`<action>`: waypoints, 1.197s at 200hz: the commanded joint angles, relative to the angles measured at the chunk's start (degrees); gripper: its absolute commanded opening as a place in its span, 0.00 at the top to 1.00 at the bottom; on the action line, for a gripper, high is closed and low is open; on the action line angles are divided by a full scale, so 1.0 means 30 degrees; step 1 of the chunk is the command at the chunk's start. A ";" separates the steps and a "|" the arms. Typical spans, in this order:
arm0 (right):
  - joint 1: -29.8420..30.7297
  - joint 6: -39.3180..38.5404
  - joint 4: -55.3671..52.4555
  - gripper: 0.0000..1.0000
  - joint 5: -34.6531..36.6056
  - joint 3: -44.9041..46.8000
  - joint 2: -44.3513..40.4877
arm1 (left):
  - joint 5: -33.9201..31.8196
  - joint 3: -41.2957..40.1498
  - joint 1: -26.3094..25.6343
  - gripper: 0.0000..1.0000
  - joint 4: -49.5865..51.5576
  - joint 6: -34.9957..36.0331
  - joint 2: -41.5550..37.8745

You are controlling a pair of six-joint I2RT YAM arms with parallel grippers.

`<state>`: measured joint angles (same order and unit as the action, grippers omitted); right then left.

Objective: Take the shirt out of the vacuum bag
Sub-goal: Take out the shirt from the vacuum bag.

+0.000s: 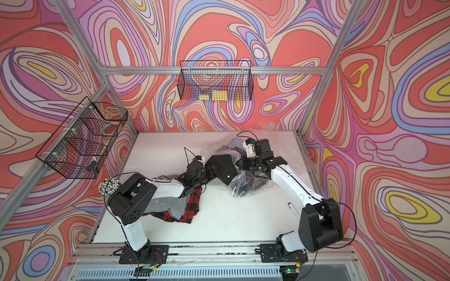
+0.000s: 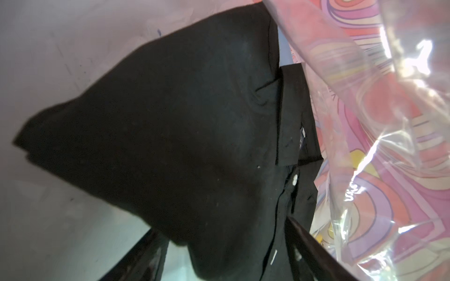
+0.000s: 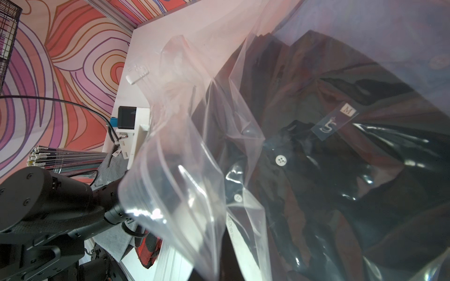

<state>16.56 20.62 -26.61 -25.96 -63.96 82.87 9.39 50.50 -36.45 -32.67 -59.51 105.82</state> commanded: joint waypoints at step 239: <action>0.0048 -0.0202 0.0636 1.00 -0.0072 0.0314 -0.0318 | -0.1492 0.2755 -0.1035 1.00 0.3715 0.2313 -0.0394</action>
<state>16.58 20.62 -25.28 -26.57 -63.83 82.83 4.10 60.45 -39.18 -26.06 -56.45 111.00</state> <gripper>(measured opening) 0.053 0.103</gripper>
